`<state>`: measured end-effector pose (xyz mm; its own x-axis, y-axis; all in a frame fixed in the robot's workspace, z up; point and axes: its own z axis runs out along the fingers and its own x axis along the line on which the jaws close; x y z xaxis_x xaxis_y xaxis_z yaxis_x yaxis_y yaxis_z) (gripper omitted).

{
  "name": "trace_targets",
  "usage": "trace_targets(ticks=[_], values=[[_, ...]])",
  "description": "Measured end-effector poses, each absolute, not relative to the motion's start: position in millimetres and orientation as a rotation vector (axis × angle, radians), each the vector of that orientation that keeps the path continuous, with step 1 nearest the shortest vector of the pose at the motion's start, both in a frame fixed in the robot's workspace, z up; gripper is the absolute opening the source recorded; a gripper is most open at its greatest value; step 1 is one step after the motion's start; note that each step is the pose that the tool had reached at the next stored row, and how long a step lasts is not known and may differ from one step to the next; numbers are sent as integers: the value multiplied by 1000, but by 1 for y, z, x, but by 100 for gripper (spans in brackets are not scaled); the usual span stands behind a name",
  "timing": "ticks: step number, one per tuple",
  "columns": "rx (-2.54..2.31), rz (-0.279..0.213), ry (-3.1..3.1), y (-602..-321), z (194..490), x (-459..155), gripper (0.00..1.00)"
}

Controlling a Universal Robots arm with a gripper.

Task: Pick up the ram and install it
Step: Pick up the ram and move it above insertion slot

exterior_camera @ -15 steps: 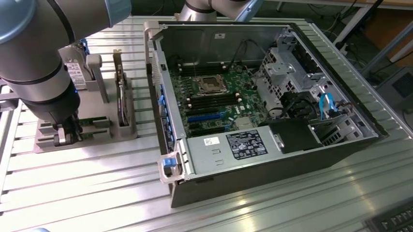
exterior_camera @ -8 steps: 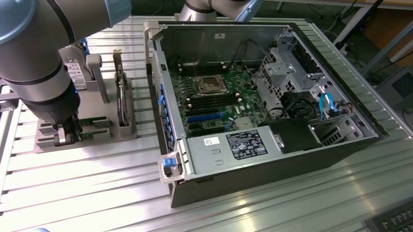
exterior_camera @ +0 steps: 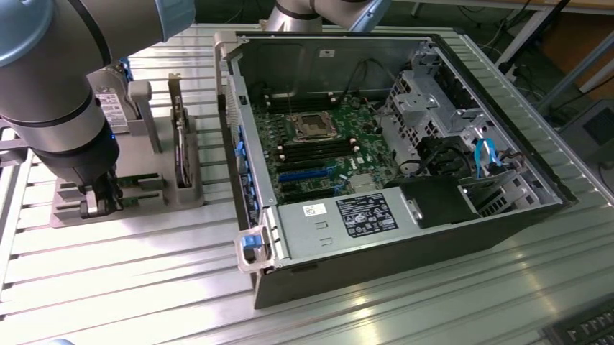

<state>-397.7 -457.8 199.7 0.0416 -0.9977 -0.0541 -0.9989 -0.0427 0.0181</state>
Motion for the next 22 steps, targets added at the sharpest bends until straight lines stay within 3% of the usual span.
trace_targets(ticks=[8,11,22], values=[[-2249,81,2156,-458,200,-398,27],[-2249,81,2156,-458,200,-398,14],[-2249,82,2156,-458,202,-398,14]])
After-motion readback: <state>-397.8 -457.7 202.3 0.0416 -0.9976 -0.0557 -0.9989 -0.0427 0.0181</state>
